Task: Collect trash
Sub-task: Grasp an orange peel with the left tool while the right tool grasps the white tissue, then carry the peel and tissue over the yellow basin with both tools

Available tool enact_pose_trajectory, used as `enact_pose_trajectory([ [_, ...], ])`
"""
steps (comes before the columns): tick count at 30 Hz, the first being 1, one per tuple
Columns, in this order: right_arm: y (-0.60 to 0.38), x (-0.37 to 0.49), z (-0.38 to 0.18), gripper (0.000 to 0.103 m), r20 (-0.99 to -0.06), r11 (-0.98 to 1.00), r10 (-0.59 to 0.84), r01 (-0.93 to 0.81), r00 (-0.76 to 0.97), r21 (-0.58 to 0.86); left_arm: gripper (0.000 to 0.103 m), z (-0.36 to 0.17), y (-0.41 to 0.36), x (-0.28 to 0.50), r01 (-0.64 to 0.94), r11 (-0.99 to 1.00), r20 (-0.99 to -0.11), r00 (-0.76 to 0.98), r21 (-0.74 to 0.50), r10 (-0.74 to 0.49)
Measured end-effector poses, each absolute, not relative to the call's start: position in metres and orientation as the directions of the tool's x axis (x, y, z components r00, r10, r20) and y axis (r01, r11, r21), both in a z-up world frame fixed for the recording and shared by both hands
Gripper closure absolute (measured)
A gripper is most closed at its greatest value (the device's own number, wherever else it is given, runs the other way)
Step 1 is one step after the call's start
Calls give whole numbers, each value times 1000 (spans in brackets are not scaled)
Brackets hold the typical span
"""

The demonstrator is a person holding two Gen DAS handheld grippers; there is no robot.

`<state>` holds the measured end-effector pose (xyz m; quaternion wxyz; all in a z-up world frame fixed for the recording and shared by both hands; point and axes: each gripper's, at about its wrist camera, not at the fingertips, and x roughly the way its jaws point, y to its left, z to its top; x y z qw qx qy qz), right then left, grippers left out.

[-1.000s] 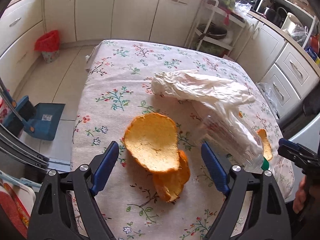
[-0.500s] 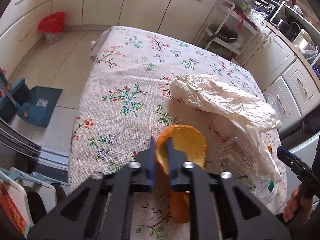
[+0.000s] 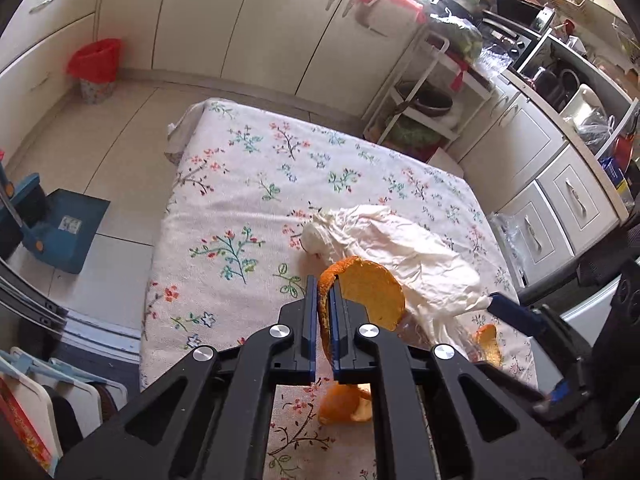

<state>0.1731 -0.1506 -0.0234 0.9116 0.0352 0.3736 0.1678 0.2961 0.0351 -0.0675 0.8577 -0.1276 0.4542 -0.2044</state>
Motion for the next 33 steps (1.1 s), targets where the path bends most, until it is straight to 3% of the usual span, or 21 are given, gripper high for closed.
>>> enact_pose_trajectory([
  [1, -146, 176, -27, 35, -684, 945, 317, -277, 657, 171, 98, -64, 38, 296, 234, 881, -721, 509, -411, -471],
  [2, -143, 181, -33, 54, -701, 944, 319, -279, 638, 176, 98, -62, 41, 296, 234, 878, -714, 513, -417, -476],
  [4, -148, 183, -38, 72, -710, 946, 318, -261, 629, 193, 98, -57, 46, 295, 233, 878, -707, 524, -419, -476],
  [5, -151, 184, -38, 89, -713, 945, 323, -255, 622, 206, 98, -55, 50, 294, 229, 877, -700, 532, -423, -477],
  [6, -157, 185, -38, 93, -712, 941, 336, -246, 616, 231, 98, -53, 53, 294, 225, 876, -696, 538, -426, -476],
  [16, -194, 158, -5, 95, -599, 898, 432, -263, 674, 352, 98, -23, 67, 276, 249, 864, -618, 615, -437, -490],
  [25, -237, 124, 20, 95, -429, 760, 586, -285, 687, 584, 98, 10, 62, 233, 320, 846, -542, 659, -425, -522],
  [33, -253, 61, 32, 95, -338, 714, 608, -309, 718, 628, 98, 15, 63, 168, 332, 829, -503, 673, -450, -543],
])
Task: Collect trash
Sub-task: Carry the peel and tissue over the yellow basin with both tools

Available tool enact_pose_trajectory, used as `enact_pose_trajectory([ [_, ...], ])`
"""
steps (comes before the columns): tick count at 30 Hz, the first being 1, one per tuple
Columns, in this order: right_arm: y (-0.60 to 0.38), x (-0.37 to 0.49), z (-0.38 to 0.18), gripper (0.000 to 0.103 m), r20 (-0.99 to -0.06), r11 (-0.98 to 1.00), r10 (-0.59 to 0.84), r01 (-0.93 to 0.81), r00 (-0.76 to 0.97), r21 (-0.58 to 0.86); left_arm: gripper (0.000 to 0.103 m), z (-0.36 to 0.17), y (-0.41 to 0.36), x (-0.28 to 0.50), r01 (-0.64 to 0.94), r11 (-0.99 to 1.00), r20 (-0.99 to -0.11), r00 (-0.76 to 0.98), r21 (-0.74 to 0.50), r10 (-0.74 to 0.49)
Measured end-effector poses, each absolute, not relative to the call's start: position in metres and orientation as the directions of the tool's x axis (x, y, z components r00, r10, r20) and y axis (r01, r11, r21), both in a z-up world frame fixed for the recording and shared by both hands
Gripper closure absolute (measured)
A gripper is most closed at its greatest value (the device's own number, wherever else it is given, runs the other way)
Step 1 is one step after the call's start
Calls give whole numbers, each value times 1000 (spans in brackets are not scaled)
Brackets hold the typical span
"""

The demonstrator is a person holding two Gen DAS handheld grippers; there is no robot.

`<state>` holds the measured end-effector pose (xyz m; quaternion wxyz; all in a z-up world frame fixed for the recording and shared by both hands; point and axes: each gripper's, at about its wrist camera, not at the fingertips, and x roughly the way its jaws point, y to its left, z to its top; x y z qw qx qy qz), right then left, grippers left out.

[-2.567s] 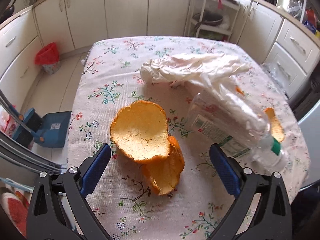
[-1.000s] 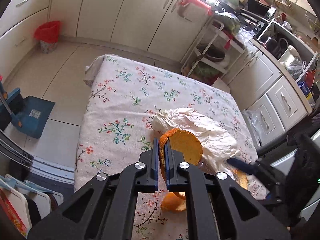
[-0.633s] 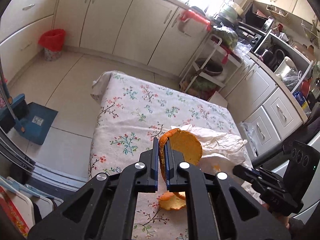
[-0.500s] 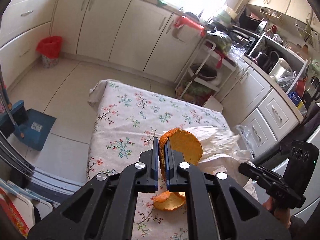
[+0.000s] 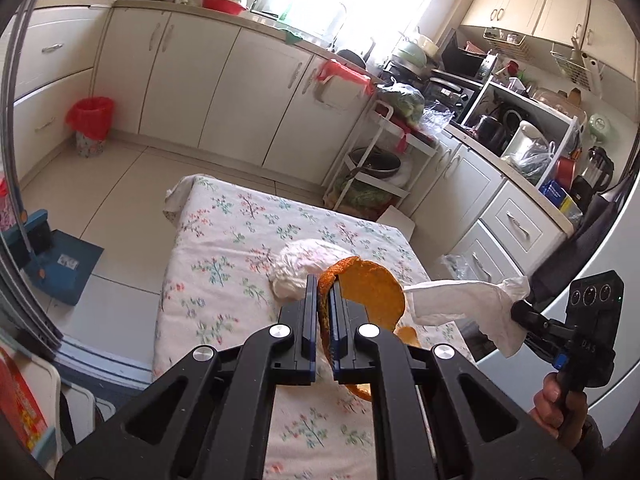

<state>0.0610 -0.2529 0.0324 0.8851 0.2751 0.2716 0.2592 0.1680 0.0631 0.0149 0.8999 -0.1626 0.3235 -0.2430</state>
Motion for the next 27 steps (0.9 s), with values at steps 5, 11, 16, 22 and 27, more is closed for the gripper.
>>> enact_pose_trajectory([
  [5, -261, 23, 16, 95, -343, 690, 613, -270, 712, 672, 98, 9, 51, 128, 353, 832, -507, 668, -429, -545],
  [11, -269, -19, 0, 95, -352, 668, 617, -233, 704, 706, 98, 1, 38, 88, 355, 840, -519, 666, -412, -536],
  [16, -271, -50, -9, 95, -362, 652, 630, -216, 687, 727, 98, -1, 29, 50, 349, 868, -529, 691, -353, -493],
  [22, -262, -88, -33, 95, -402, 641, 658, -194, 637, 742, 98, -4, 20, 6, 348, 895, -537, 716, -279, -446],
  [27, -252, -113, -61, 95, -443, 617, 687, -141, 576, 774, 98, -15, 11, -26, 364, 901, -572, 698, -235, -431],
])
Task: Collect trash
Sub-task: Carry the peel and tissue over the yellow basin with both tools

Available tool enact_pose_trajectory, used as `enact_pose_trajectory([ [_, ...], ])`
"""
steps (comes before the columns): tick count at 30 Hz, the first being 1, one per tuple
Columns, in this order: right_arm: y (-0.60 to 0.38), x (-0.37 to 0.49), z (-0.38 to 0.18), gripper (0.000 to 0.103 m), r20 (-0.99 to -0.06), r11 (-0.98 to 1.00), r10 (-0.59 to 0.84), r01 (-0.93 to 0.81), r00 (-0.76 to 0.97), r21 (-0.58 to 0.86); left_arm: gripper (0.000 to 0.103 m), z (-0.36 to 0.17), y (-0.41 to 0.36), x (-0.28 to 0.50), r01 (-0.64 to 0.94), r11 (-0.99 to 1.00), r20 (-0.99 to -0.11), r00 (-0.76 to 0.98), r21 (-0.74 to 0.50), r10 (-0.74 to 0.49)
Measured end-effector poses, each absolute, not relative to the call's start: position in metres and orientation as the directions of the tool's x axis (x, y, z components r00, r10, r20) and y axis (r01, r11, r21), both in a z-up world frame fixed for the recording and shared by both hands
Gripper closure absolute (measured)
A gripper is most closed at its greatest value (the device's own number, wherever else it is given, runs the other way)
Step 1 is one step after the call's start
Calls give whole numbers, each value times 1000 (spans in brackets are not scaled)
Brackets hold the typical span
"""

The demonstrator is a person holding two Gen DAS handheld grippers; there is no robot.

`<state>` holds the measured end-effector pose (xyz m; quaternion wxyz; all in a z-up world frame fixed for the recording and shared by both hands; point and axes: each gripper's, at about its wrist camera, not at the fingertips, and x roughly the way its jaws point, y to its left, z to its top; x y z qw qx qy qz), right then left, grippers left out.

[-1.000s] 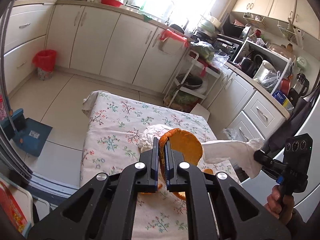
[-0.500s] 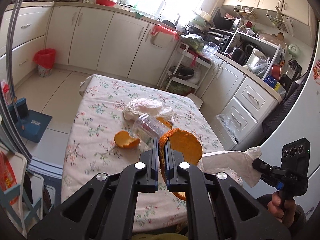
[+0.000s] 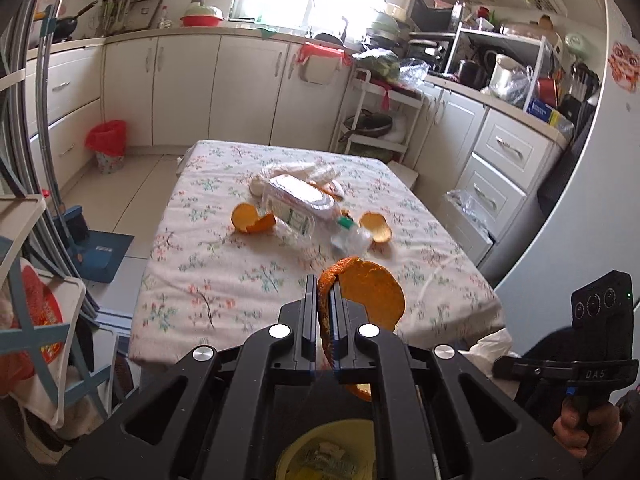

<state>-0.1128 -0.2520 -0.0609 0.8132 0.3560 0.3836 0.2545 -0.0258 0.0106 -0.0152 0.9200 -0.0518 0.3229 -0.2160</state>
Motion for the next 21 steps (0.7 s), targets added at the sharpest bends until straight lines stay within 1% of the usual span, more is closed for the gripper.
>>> enact_pose_trajectory([
  [7, -232, -122, -77, 95, -531, 656, 685, -104, 499, 748, 98, -29, 3, -60, 379, 902, -605, 674, -208, -423],
  [12, -223, -122, -92, 95, -610, 707, 653, -73, 448, 704, 98, -34, 3, -69, 382, 901, -619, 663, -205, -422],
  [21, -217, -121, -109, 94, -695, 768, 596, -35, 402, 639, 98, -45, -6, -82, 399, 898, -650, 635, -185, -416],
])
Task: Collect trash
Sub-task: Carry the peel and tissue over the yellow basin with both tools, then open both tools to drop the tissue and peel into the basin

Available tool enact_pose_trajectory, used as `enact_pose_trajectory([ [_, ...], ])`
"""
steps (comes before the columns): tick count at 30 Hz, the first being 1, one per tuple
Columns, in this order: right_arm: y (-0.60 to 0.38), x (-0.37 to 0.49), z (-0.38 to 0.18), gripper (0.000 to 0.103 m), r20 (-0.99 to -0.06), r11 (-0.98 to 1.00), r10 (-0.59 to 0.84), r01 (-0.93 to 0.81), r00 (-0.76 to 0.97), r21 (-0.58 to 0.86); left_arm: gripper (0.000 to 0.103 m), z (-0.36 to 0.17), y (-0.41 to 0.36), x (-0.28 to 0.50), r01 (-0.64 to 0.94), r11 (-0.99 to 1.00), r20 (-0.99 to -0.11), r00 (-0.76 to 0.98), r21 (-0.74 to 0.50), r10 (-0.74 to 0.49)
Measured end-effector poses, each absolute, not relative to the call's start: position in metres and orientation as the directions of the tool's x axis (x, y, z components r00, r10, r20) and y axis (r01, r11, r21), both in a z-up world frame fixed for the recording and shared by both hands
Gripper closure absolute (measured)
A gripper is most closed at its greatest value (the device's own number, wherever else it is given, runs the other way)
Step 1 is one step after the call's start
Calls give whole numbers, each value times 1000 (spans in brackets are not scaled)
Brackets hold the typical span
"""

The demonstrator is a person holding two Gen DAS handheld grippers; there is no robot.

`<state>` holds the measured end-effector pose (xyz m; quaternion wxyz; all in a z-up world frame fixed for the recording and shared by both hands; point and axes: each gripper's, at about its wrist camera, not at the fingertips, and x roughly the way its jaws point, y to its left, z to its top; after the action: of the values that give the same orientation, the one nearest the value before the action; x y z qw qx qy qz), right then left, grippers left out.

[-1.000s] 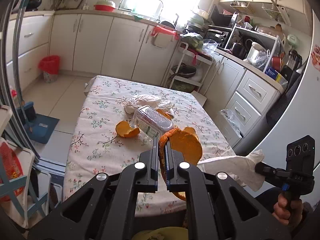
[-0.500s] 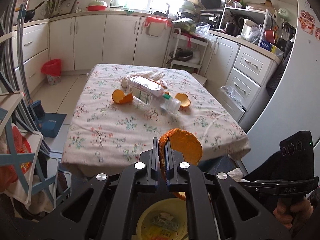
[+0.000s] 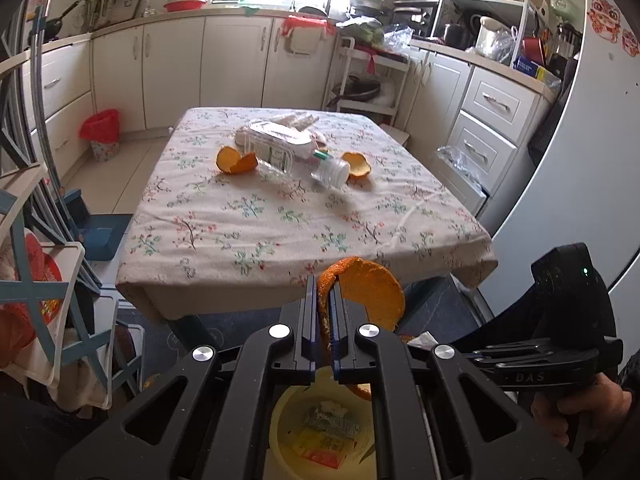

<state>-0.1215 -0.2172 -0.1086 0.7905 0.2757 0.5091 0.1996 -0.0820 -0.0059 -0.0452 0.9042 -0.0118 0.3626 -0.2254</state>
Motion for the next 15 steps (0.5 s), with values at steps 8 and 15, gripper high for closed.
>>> enact_pose_trajectory([
  [8, -206, -120, -122, 92, -768, 819, 544, -14, 337, 574, 98, -73, -23, -91, 431, 890, -732, 557, -147, -391],
  [15, -200, -123, -130, 76, -821, 859, 494, -14, 286, 512, 98, -99, -40, -95, 470, 875, -807, 471, -111, -356],
])
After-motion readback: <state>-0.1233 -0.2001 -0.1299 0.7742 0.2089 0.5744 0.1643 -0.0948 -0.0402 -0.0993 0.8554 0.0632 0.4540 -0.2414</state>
